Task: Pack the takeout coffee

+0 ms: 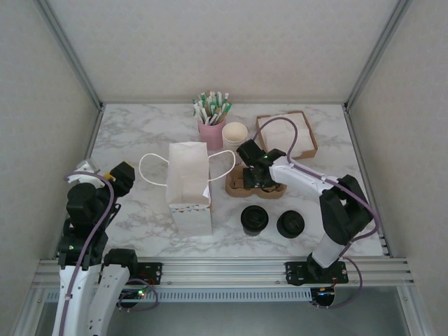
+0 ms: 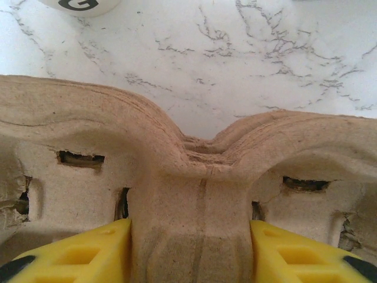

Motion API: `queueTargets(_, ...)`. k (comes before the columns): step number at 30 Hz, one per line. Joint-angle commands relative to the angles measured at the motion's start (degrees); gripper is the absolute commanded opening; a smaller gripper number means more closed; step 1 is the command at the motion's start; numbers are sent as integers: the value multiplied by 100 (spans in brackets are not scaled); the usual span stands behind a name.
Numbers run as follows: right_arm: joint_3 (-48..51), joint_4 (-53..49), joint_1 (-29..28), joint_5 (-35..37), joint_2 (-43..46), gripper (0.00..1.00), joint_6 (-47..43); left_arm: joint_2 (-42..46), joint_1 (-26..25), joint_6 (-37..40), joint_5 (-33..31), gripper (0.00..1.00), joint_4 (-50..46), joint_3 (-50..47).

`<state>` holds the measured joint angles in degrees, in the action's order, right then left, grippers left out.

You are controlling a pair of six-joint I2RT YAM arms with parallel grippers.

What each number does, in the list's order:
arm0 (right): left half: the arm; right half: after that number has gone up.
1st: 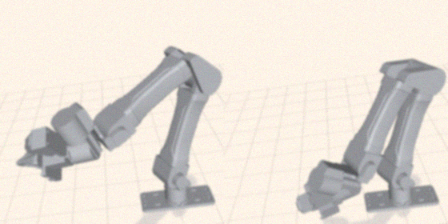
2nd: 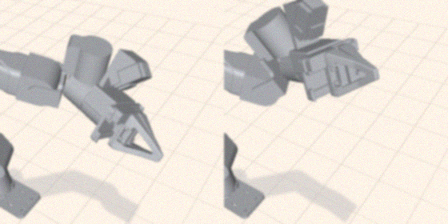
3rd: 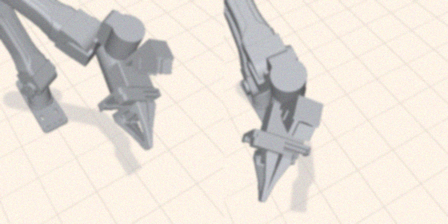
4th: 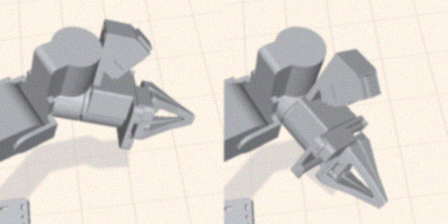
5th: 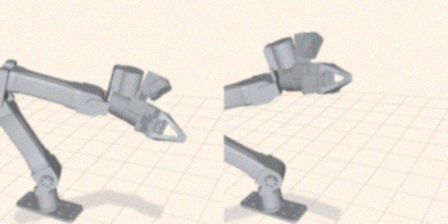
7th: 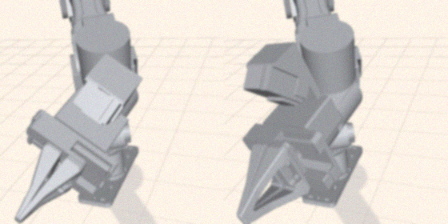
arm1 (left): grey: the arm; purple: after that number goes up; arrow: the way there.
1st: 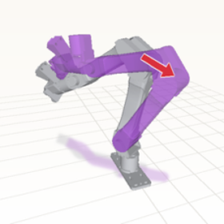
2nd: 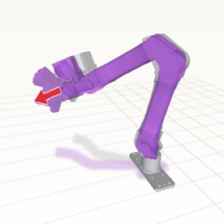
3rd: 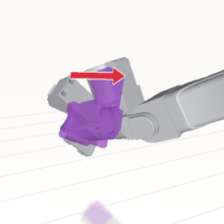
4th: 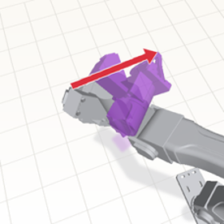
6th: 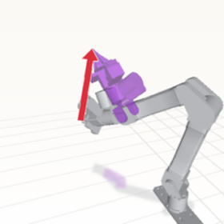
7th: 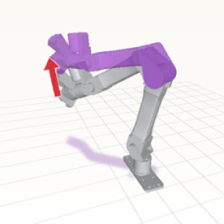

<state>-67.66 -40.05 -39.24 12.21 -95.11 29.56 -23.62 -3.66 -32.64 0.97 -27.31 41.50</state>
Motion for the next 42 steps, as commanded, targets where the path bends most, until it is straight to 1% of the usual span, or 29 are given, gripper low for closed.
queueTargets(1, 59, 37, 36, 46, 457, 48, -14, 4, -55, -40, -89, 70, -73, -1)
queueTargets(8, 95, 58, 37, -14, 634, 50, -10, 3, -56, -40, -88, 70, -73, -1)
queueTargets(16, 103, 63, 36, -52, 399, 52, -16, 5, -59, -41, -88, 70, -72, -8)
queueTargets(29, 68, 179, 35, 2, 353, 52, -78, -32, -54, -40, -75, 70, -73, -5)
queueTargets(33, 33, 199, 38, -8, 328, 55, -82, -31, -59, -40, -79, 70, -64, -10)
queueTargets(39, 64, 268, 36, 48, 301, 54, -68, -36, -58, -40, -88, 70, -66, -7)
queueTargets(42, 34, 270, 38, 53, 249, 55, -65, -34, -58, -41, -93, 70, -73, -10)
